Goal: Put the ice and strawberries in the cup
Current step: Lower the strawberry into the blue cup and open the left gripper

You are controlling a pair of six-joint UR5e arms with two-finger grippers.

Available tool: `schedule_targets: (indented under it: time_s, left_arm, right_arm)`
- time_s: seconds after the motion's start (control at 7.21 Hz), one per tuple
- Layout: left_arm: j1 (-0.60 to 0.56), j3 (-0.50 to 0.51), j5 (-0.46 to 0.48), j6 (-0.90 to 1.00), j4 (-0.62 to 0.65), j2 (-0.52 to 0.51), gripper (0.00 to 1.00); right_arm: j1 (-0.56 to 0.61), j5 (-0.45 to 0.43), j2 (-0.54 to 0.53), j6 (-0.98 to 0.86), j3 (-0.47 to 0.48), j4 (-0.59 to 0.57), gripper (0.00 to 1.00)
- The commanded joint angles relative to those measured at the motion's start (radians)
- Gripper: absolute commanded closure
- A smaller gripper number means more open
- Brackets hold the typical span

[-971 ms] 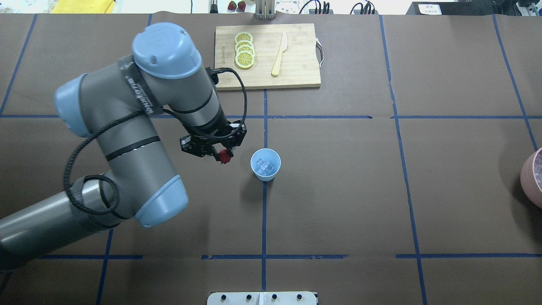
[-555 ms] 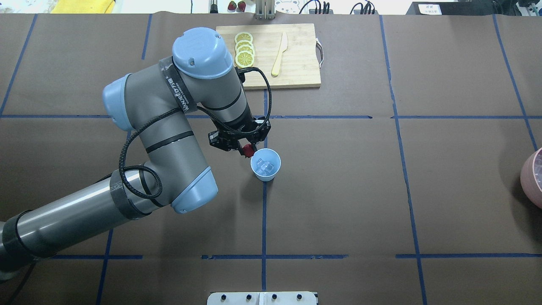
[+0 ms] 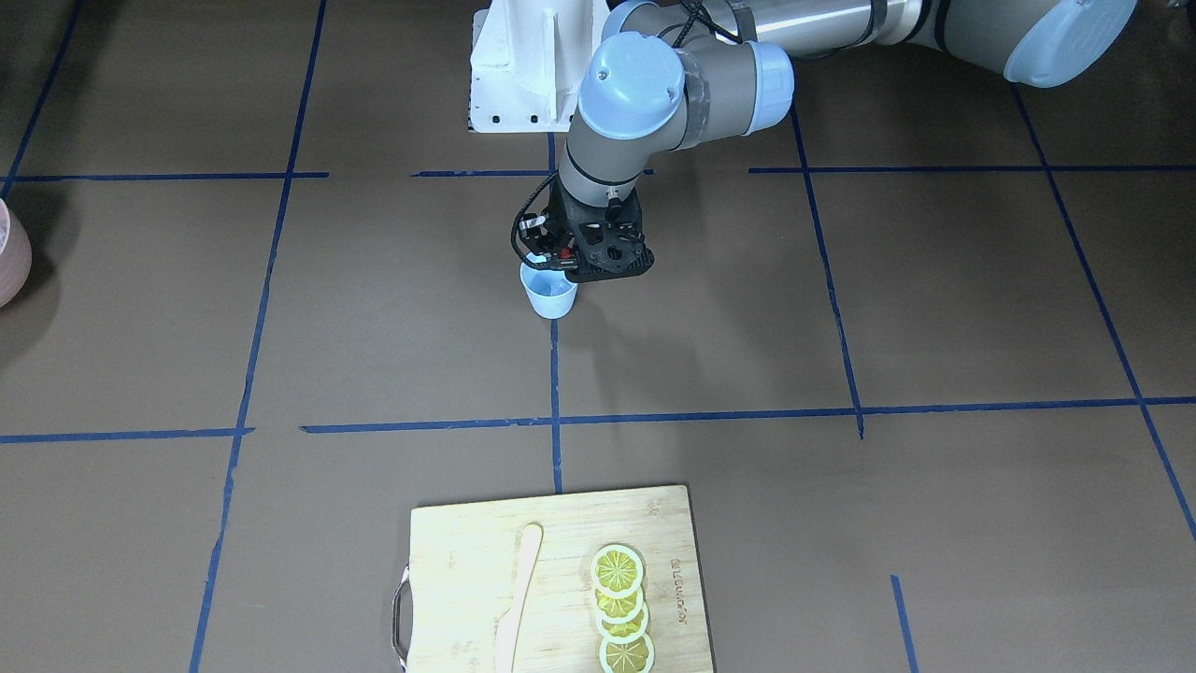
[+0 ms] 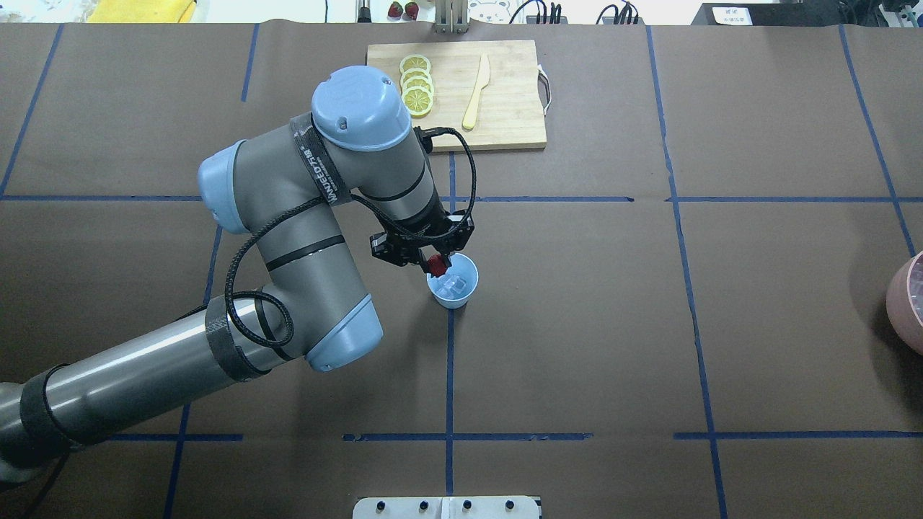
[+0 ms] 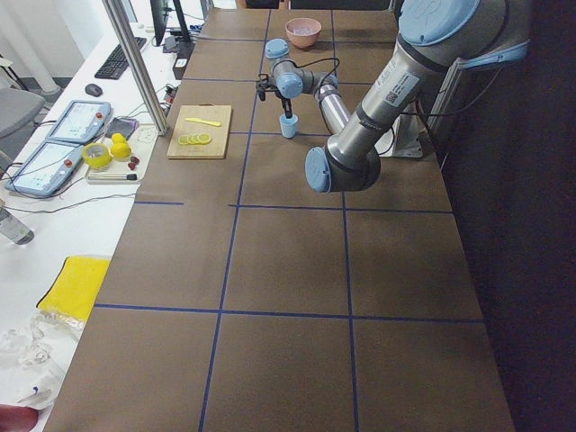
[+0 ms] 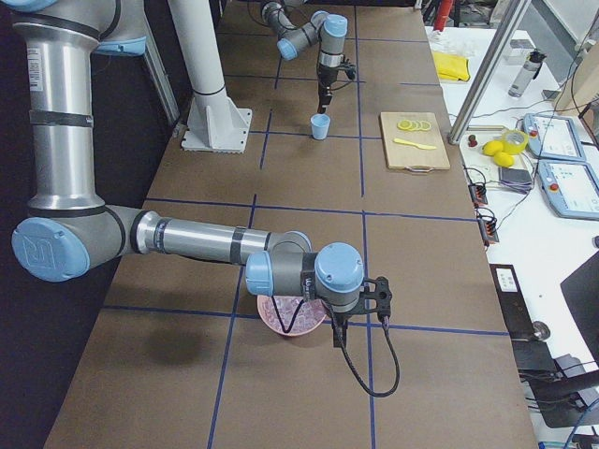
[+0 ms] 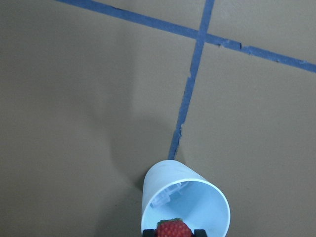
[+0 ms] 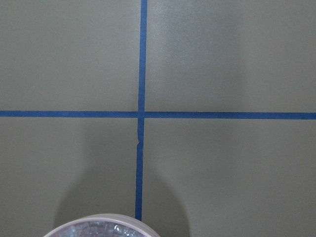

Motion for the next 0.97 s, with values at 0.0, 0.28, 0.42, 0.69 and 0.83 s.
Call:
schedule_targets:
  time_s: [0.0,0.28,0.42,0.69,0.83]
  left_arm:
    - [0.003,0.025,0.000,0.001,-0.019,-0.014,0.97]
    - [0.003,0.027,0.000,0.003,-0.044,-0.010,0.27]
    - [0.004,0.027,0.002,0.004,-0.050,-0.008,0.00]
    - [0.003,0.024,0.002,0.004,-0.048,-0.007,0.00]
    - [0.003,0.019,0.003,0.004,-0.048,-0.004,0.00]
  right_arm:
    - [0.000,0.001,0.000,-0.002,-0.001,0.001,0.00]
    - [0.000,0.001,-0.002,-0.002,-0.001,0.001,0.00]
    - [0.000,0.001,-0.002,-0.002,-0.001,0.001,0.00]
    - [0.000,0.000,-0.002,-0.005,-0.005,0.003,0.00]
    - [0.000,0.000,-0.002,-0.006,-0.004,0.003,0.00]
